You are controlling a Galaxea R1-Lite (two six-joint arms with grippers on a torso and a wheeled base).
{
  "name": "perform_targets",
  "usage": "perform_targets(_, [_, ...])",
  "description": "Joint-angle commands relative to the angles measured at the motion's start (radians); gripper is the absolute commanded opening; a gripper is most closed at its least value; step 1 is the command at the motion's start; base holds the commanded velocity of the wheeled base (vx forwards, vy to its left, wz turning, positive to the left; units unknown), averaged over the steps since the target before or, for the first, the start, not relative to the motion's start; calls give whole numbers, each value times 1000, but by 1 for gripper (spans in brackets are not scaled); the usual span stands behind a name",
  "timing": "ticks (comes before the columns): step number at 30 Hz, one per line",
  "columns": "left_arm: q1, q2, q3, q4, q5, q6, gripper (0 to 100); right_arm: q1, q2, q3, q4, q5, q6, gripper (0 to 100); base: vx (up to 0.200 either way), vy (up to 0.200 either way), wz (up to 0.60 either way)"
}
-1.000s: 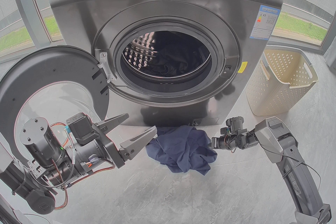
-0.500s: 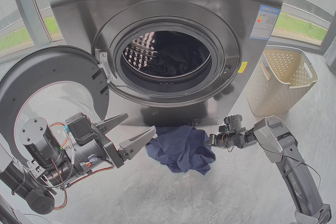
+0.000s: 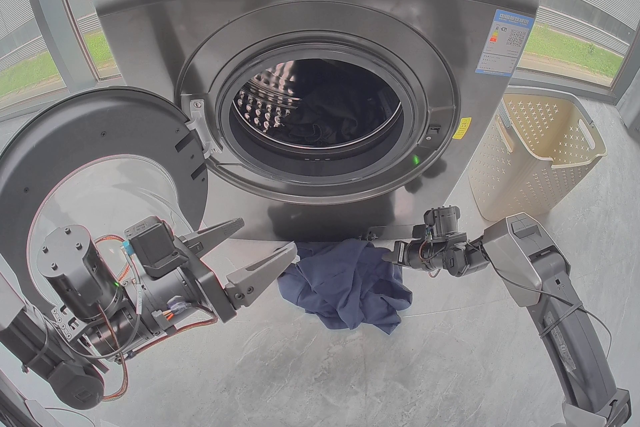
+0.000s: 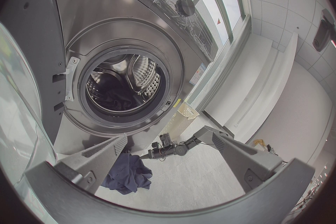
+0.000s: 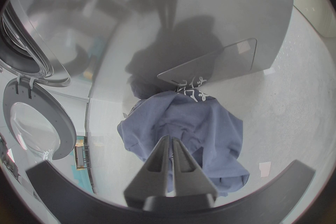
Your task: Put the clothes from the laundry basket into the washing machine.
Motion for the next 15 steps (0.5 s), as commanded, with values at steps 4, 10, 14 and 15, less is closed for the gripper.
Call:
perform_targets(4, [9, 17, 6, -1, 2, 3, 100, -1, 36, -21, -7, -27, 0, 100, 0, 0, 0])
perform_targets(10, [25, 11, 18, -1, 26, 3, 100, -11, 42, -21, -52, -29, -5, 100, 0, 0, 0])
perform_targets(14, [43, 17, 7, -1, 52, -2, 100, -16, 40, -21, -59, -32, -8, 100, 0, 0, 0])
perform_targets(15, [58, 19, 1, 1, 52, -5, 100, -16, 40, -21, -61, -32, -8, 100, 0, 0, 0])
